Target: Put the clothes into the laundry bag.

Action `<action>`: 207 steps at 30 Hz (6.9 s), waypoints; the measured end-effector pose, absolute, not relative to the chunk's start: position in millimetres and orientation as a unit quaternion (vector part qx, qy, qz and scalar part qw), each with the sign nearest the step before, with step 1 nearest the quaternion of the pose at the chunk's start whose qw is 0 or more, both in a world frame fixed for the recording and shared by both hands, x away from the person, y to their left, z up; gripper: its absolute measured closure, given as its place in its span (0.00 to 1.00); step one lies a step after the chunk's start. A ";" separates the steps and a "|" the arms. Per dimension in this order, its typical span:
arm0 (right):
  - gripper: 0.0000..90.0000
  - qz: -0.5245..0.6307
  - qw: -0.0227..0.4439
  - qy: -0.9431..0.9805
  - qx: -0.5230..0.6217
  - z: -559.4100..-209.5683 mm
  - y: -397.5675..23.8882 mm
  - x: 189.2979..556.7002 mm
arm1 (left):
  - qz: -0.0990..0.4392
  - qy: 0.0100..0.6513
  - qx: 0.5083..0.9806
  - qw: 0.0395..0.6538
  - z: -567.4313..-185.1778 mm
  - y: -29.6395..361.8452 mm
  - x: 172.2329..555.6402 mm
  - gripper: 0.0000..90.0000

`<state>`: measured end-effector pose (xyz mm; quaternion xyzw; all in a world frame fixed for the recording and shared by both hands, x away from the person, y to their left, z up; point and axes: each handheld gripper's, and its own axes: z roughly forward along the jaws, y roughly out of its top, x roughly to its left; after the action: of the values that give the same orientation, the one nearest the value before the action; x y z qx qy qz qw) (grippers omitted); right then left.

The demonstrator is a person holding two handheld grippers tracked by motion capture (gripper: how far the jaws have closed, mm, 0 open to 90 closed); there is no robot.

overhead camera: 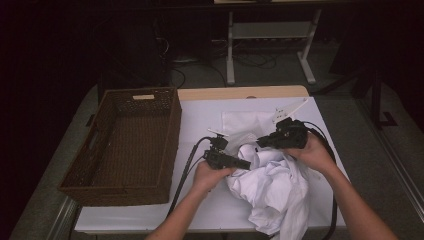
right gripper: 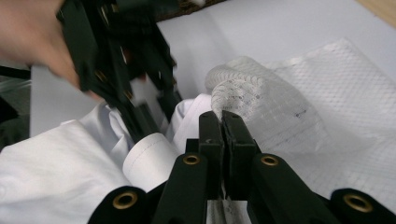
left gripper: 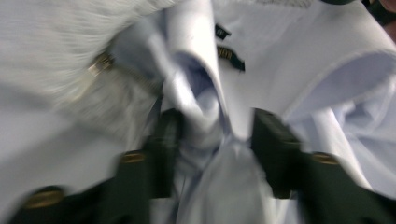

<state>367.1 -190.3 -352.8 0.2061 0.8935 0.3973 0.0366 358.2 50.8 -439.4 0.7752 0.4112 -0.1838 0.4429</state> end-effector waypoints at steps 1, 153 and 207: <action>0.96 0.397 0.037 0.893 0.206 -352.8 -190.3 367.1 | -0.191 0.411 0.760 0.466 -443.0 47.2 356.1 0.77; 0.97 0.395 0.001 0.894 0.214 -354.9 -196.7 360.2 | -0.170 0.433 0.760 0.454 -407.6 69.1 329.5 0.35; 0.97 0.403 0.004 0.890 0.212 -352.5 -201.2 364.8 | -0.183 0.409 0.754 0.480 -389.7 47.2 319.3 0.31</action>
<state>364.8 -201.2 -352.5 0.2122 0.8902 0.4031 0.0043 319.3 47.2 -389.7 0.7541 0.4093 -0.1825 0.4800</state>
